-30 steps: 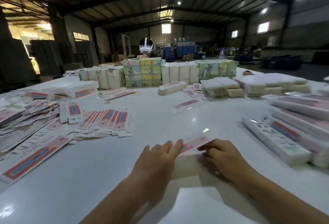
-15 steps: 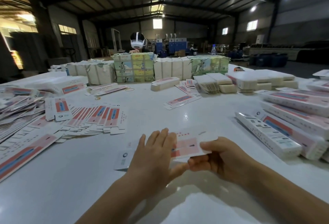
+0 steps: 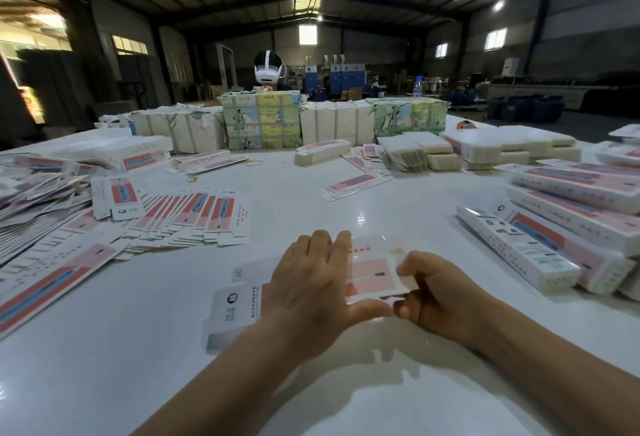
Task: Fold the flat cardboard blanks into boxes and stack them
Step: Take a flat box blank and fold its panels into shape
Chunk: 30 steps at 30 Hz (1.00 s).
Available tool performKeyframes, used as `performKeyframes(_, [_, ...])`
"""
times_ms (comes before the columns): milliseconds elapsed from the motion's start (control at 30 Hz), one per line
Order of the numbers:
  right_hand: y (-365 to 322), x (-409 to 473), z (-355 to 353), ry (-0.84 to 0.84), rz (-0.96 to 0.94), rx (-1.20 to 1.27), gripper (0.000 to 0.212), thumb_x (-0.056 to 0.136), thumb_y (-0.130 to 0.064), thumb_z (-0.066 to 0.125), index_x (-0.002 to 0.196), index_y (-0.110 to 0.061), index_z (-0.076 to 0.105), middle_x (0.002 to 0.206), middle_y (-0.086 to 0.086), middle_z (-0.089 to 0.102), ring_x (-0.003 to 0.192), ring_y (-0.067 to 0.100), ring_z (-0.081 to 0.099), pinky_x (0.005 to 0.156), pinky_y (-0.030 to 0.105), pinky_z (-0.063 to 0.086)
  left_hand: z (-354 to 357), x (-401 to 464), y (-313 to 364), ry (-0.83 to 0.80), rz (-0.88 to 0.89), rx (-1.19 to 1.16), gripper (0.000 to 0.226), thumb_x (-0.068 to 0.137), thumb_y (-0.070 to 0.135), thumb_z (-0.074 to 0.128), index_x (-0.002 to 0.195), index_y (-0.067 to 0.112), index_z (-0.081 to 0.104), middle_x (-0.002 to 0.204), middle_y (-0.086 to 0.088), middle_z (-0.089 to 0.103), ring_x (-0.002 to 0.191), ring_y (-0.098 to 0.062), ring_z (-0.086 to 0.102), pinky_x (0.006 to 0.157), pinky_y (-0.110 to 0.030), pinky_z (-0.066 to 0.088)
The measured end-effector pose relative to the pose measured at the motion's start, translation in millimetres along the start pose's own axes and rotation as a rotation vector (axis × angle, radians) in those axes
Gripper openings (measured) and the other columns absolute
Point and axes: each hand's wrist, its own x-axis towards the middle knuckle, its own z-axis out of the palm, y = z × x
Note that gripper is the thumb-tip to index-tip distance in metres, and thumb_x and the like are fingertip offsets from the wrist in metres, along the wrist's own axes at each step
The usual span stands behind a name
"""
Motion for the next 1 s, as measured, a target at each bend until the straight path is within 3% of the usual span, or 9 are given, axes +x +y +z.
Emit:
performKeyframes(100, [-2, -3, -2, -0.058, 0.019, 0.105, 0.052, 0.066, -0.003, 0.049, 0.117, 0.002, 0.055, 0.096, 0.024, 0.069, 0.055, 0.025, 0.065, 0.035, 0.023, 0.047, -2, 2, 2, 0.012, -0.016, -0.048, 0.100, 0.074, 0.083, 0.022, 0.129, 0.005, 0.051, 0.102, -0.009, 0.058, 0.086, -0.024, 0.054, 0.071, -0.034, 0.052])
performKeyframes(200, [-3, -6, 0, -0.118, -0.005, 0.062, 0.043, 0.072, -0.001, 0.053, 0.114, 0.001, 0.056, 0.094, 0.022, 0.070, 0.055, 0.022, 0.066, 0.035, 0.021, 0.048, -1, 0, 0, 0.004, -0.004, 0.008, 0.100, 0.075, 0.082, 0.022, 0.129, 0.003, 0.051, 0.101, -0.010, 0.058, 0.084, -0.024, 0.054, 0.070, -0.034, 0.051])
performKeyframes(300, [-4, -7, 3, -0.074, -0.012, -0.034, 0.041, 0.069, -0.007, 0.067, 0.109, 0.000, 0.060, 0.086, 0.016, 0.071, 0.055, 0.016, 0.064, 0.032, 0.020, 0.044, -1, -2, -4, -0.051, -0.016, 0.016, 0.105, 0.074, 0.084, 0.014, 0.135, 0.004, 0.045, 0.107, -0.010, 0.055, 0.090, -0.023, 0.051, 0.073, -0.033, 0.050])
performKeyframes(367, [-5, -8, 3, -0.023, -0.004, -0.088, 0.034, 0.073, -0.007, 0.062, 0.106, -0.001, 0.060, 0.080, 0.013, 0.071, 0.053, 0.014, 0.062, 0.032, 0.018, 0.042, 0, -3, -5, -0.062, -0.014, 0.031, 0.105, 0.073, 0.084, 0.014, 0.136, 0.005, 0.043, 0.109, -0.010, 0.054, 0.091, -0.024, 0.050, 0.076, -0.035, 0.049])
performKeyframes(533, [-6, -9, -1, 0.014, 0.010, -0.157, 0.034, 0.077, -0.004, 0.061, 0.111, 0.001, 0.058, 0.077, 0.009, 0.070, 0.050, 0.012, 0.058, 0.031, 0.018, 0.041, 0, -3, -5, -0.020, 0.013, 0.067, 0.096, 0.075, 0.080, 0.025, 0.124, 0.003, 0.053, 0.100, -0.012, 0.057, 0.082, -0.026, 0.052, 0.071, -0.037, 0.049])
performKeyframes(633, [-9, -11, -2, -0.023, 0.010, -0.252, 0.025, 0.084, 0.001, 0.060, 0.109, 0.002, 0.060, 0.071, 0.005, 0.069, 0.048, 0.009, 0.054, 0.032, 0.017, 0.039, -1, -4, -4, 0.008, 0.032, 0.079, 0.097, 0.076, 0.082, 0.020, 0.118, 0.003, 0.056, 0.094, -0.012, 0.058, 0.077, -0.025, 0.054, 0.066, -0.037, 0.052])
performKeyframes(767, [-10, -13, -3, -0.052, 0.014, -0.333, 0.022, 0.079, -0.003, 0.065, 0.101, -0.004, 0.067, 0.065, 0.005, 0.066, 0.044, 0.009, 0.050, 0.033, 0.017, 0.038, -1, -5, -3, 0.019, 0.052, 0.074, 0.092, 0.079, 0.079, 0.021, 0.116, 0.004, 0.058, 0.091, -0.011, 0.058, 0.074, -0.023, 0.054, 0.063, -0.033, 0.052])
performKeyframes(867, [-10, -13, -2, 0.009, 0.010, -0.438, 0.014, 0.074, -0.001, 0.067, 0.082, -0.009, 0.075, 0.057, 0.007, 0.059, 0.040, 0.013, 0.047, 0.033, 0.017, 0.033, -2, -5, -3, 0.002, 0.063, 0.078, 0.090, 0.076, 0.080, 0.026, 0.111, 0.004, 0.060, 0.086, -0.010, 0.059, 0.070, -0.022, 0.055, 0.057, -0.030, 0.051])
performKeyframes(1000, [-11, -12, 0, 0.075, 0.001, -0.517, 0.026, 0.076, 0.008, 0.061, 0.068, -0.012, 0.076, 0.053, 0.010, 0.057, 0.037, 0.014, 0.043, 0.033, 0.016, 0.030, -3, -3, 0, -0.047, 0.064, 0.090, 0.095, 0.070, 0.082, 0.022, 0.109, 0.004, 0.061, 0.086, -0.011, 0.059, 0.070, -0.024, 0.055, 0.058, -0.031, 0.050])
